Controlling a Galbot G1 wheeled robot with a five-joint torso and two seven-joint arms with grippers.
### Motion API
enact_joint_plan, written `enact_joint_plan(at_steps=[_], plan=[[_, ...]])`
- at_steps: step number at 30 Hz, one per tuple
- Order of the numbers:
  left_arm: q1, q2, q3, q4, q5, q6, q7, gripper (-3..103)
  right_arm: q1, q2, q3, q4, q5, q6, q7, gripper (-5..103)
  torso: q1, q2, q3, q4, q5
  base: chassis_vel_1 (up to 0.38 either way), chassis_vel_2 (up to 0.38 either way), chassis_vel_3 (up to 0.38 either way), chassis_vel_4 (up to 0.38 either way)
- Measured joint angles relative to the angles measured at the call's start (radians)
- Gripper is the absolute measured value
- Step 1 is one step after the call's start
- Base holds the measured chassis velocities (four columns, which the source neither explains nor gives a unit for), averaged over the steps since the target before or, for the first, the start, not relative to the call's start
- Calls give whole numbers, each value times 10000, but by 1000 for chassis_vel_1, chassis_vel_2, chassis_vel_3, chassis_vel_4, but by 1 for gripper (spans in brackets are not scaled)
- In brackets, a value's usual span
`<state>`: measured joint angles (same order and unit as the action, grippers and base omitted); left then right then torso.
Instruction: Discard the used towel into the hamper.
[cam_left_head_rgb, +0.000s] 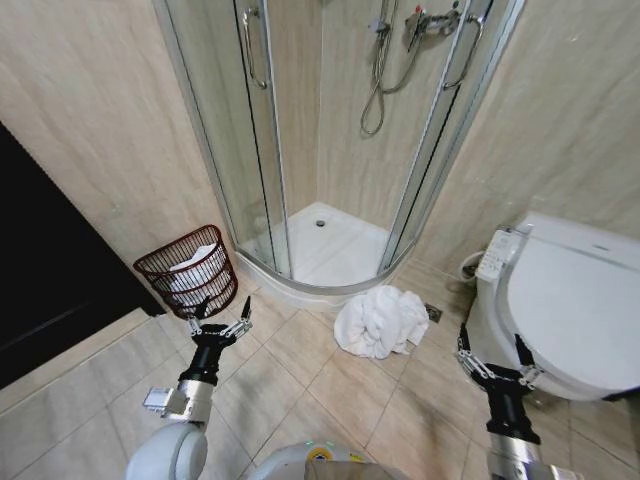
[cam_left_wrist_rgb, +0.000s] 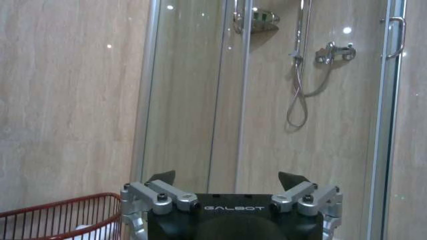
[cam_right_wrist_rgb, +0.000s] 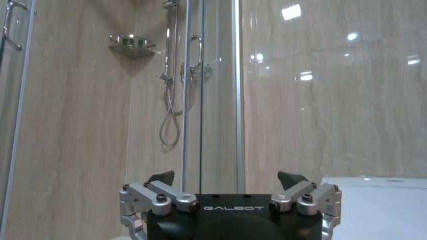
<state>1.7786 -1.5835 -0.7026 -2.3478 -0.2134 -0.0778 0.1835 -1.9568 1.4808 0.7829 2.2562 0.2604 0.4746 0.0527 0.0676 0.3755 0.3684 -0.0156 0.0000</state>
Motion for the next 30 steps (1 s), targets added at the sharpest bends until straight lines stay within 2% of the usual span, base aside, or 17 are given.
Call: enact_joint_plan(at_steps=[30], plan=[[0, 0, -1, 0, 0, 0, 0, 100, 0, 0, 0, 0, 0, 0, 0, 100, 36, 92, 55, 0, 0, 0, 0, 0, 0]])
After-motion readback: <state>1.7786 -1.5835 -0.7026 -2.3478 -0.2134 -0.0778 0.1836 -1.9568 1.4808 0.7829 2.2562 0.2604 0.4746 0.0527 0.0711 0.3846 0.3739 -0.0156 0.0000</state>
